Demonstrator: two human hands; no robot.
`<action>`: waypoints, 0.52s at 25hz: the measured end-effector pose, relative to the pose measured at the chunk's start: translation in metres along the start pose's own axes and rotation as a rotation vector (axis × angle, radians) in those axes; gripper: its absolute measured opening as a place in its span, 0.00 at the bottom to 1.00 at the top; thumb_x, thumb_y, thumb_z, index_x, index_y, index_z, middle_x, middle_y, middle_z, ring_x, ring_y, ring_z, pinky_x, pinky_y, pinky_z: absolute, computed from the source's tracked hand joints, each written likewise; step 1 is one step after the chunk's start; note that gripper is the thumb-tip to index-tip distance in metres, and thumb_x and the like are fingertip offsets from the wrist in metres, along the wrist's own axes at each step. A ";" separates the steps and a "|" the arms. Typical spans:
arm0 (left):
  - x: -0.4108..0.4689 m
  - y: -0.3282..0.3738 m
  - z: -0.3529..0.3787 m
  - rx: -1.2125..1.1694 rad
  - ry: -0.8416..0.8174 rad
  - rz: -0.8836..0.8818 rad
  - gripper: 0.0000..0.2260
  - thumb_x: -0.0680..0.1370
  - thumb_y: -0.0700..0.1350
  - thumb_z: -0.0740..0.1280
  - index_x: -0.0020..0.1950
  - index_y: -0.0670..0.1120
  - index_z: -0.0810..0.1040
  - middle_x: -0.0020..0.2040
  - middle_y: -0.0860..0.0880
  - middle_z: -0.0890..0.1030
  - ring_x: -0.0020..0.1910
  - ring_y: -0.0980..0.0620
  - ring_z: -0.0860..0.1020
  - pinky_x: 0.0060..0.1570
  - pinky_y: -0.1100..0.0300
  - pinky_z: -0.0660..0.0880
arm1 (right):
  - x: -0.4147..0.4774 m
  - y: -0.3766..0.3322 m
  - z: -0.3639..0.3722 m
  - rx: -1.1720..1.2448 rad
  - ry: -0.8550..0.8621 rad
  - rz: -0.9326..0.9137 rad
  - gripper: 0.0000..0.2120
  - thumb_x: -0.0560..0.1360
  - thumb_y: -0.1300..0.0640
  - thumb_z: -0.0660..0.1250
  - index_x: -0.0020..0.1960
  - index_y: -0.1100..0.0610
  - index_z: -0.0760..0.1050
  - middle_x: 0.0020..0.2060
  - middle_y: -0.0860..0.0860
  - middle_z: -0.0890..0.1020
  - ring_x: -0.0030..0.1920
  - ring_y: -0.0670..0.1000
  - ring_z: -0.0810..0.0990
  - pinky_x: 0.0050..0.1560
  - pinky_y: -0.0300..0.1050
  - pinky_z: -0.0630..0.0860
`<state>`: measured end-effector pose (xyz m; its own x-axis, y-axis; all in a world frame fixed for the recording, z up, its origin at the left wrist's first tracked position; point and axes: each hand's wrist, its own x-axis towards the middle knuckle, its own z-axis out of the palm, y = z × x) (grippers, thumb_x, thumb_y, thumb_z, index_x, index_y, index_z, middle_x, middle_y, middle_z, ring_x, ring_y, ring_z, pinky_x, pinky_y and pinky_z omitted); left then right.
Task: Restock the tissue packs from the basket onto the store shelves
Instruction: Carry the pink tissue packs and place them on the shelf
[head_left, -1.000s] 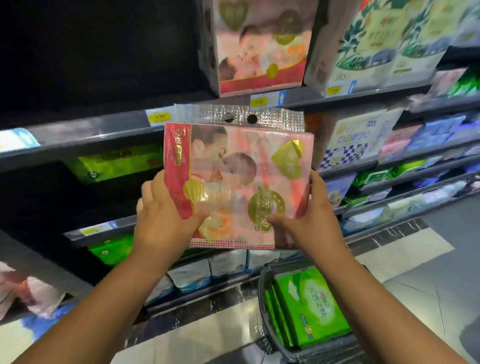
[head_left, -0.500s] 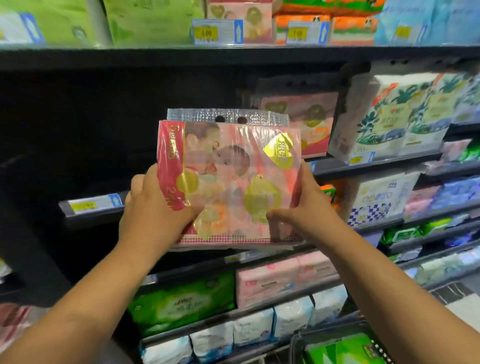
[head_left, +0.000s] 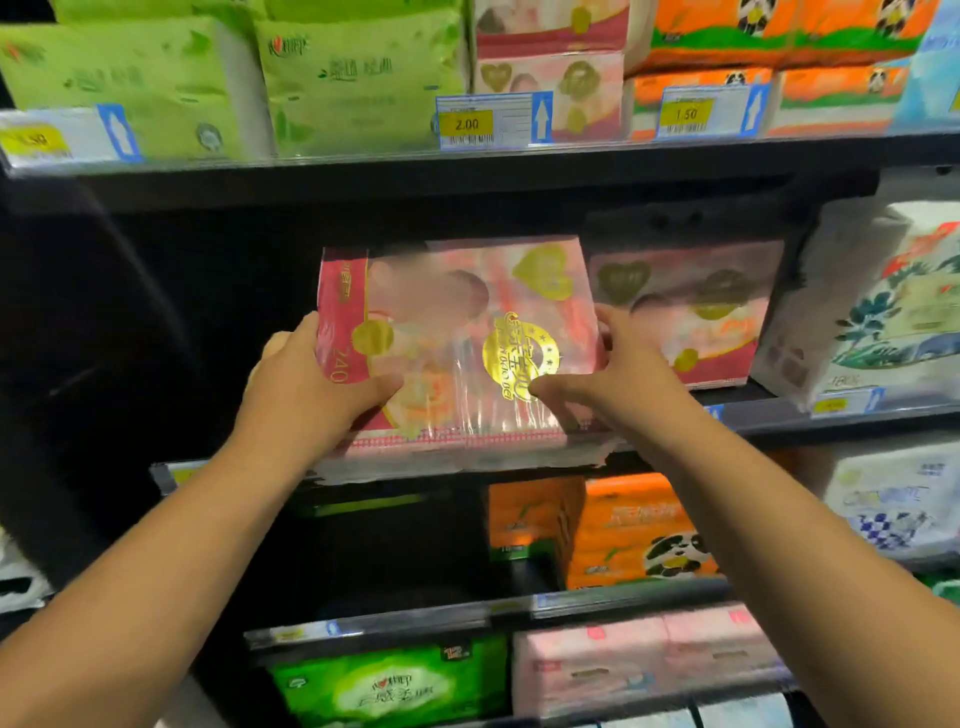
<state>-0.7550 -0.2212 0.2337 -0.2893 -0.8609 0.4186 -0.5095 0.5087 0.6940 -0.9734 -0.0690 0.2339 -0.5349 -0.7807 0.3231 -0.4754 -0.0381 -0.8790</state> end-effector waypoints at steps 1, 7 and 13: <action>0.008 0.002 0.003 -0.013 0.023 -0.003 0.26 0.63 0.62 0.75 0.58 0.61 0.72 0.54 0.53 0.73 0.52 0.51 0.76 0.54 0.46 0.77 | 0.013 0.001 -0.002 -0.010 -0.041 -0.010 0.33 0.65 0.58 0.79 0.61 0.46 0.63 0.50 0.39 0.74 0.49 0.41 0.76 0.45 0.41 0.76; 0.046 0.001 0.026 -0.046 0.047 -0.043 0.29 0.60 0.60 0.77 0.59 0.60 0.72 0.56 0.52 0.73 0.55 0.49 0.76 0.57 0.45 0.76 | 0.073 0.022 0.004 -0.081 -0.141 -0.049 0.38 0.61 0.58 0.81 0.62 0.46 0.62 0.55 0.46 0.76 0.54 0.50 0.77 0.44 0.43 0.78; 0.069 -0.019 0.050 0.012 0.054 -0.057 0.28 0.64 0.55 0.78 0.60 0.57 0.71 0.57 0.50 0.71 0.56 0.47 0.75 0.57 0.44 0.76 | 0.106 0.046 0.023 -0.251 -0.120 -0.022 0.41 0.57 0.47 0.81 0.61 0.52 0.62 0.58 0.51 0.75 0.59 0.57 0.74 0.57 0.58 0.76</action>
<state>-0.8058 -0.2908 0.2204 -0.2154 -0.8865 0.4095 -0.5337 0.4581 0.7108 -1.0361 -0.1680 0.2199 -0.4434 -0.8502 0.2839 -0.6520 0.0886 -0.7530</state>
